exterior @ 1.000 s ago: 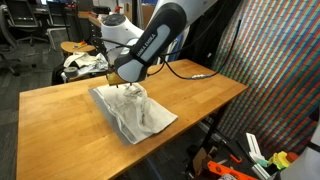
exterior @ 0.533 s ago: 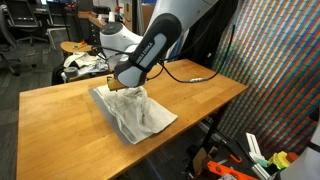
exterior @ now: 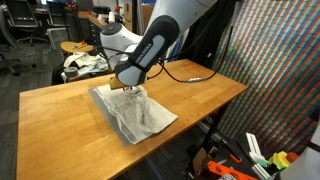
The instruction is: Fold the cloth once
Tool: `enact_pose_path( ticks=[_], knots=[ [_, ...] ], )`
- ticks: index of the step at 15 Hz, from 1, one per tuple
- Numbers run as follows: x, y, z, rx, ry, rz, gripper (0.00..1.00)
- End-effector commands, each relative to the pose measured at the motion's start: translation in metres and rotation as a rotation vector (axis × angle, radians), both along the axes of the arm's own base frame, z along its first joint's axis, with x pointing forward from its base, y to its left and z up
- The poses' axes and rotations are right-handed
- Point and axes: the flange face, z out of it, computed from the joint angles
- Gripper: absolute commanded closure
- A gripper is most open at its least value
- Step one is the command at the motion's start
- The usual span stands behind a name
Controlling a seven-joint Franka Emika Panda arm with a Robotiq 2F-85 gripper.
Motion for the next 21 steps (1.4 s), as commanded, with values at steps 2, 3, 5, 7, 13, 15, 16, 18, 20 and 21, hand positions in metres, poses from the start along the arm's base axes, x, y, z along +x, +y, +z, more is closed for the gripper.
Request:
enact_pose_path(
  ticks=[2, 3, 5, 7, 13, 15, 16, 18, 20, 21],
  knots=[
    [0.013, -0.010, -0.006, -0.036, -0.005, -0.028, 0.94],
    [0.014, -0.012, -0.009, -0.040, 0.002, -0.033, 0.96],
    [0.016, -0.015, -0.012, -0.046, 0.010, -0.040, 0.99],
    [0.017, -0.016, -0.007, -0.043, 0.013, -0.043, 0.94],
    [0.016, -0.010, 0.019, 0.014, 0.032, -0.051, 0.94],
    [0.014, -0.010, 0.026, 0.025, 0.046, -0.046, 0.69],
    [0.011, -0.009, 0.028, 0.035, 0.055, -0.032, 0.64],
    [0.005, -0.005, 0.034, 0.051, 0.057, 0.006, 0.49],
    [-0.002, 0.000, 0.039, 0.057, 0.067, 0.039, 0.33],
    [-0.006, 0.003, 0.038, 0.055, 0.080, 0.056, 0.26]
  ],
)
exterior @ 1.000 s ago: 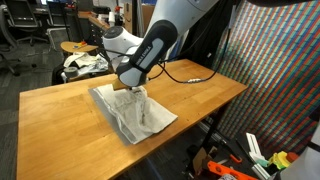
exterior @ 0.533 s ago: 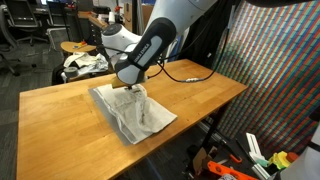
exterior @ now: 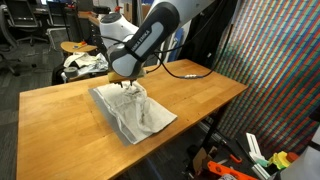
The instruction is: Fold the cloth once
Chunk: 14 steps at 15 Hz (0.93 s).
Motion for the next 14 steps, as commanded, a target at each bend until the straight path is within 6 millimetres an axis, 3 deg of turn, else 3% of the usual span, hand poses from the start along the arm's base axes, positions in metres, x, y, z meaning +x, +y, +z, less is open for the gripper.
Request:
enact_pose_path(
  ticks=[1, 4, 10, 11, 12, 14],
  knots=[
    [-0.017, 0.006, 0.013, 0.018, 0.027, 0.065, 0.18],
    [-0.025, 0.009, 0.000, -0.008, 0.037, 0.089, 0.00],
    [-0.030, 0.007, -0.016, -0.033, 0.011, 0.120, 0.00],
    [-0.029, 0.005, -0.017, -0.035, 0.004, 0.123, 0.25],
    [-0.028, 0.004, -0.018, -0.035, 0.000, 0.127, 0.26],
    [-0.026, 0.001, -0.019, -0.033, -0.007, 0.126, 0.42]
  ],
)
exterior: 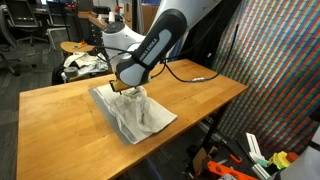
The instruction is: Fold the cloth once
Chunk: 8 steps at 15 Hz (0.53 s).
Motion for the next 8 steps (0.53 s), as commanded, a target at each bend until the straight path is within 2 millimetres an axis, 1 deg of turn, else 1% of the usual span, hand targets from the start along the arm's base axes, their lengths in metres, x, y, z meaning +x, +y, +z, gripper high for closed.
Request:
enact_pose_path(
  ticks=[1, 2, 4, 7, 8],
  knots=[
    [0.003, -0.004, 0.004, 0.003, -0.038, 0.006, 0.49],
    [0.004, -0.005, 0.004, 0.004, -0.040, 0.004, 0.58],
    [0.007, -0.010, -0.001, 0.003, -0.042, -0.004, 0.72],
    [0.011, -0.019, -0.007, -0.010, -0.027, -0.020, 0.95],
    [0.012, -0.022, -0.008, -0.012, -0.018, -0.025, 0.97]
  ],
)
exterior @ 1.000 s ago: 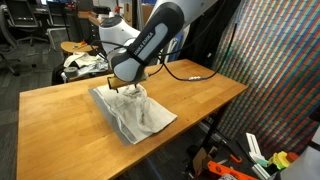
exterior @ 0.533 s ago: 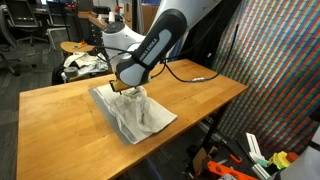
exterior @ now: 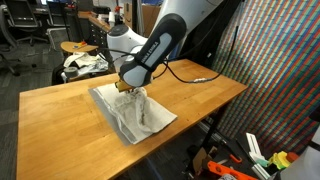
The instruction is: Fold the cloth once
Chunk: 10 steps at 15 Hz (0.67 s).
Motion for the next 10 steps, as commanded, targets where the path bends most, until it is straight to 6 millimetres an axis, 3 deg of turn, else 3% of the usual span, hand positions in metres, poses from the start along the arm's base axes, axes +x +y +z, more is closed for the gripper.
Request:
enact_pose_path(
  ticks=[1, 10],
  knots=[
    [0.008, -0.006, 0.002, -0.003, -0.004, -0.013, 1.00],
    [0.010, 0.004, 0.049, 0.151, 0.010, -0.096, 0.98]
  ],
)
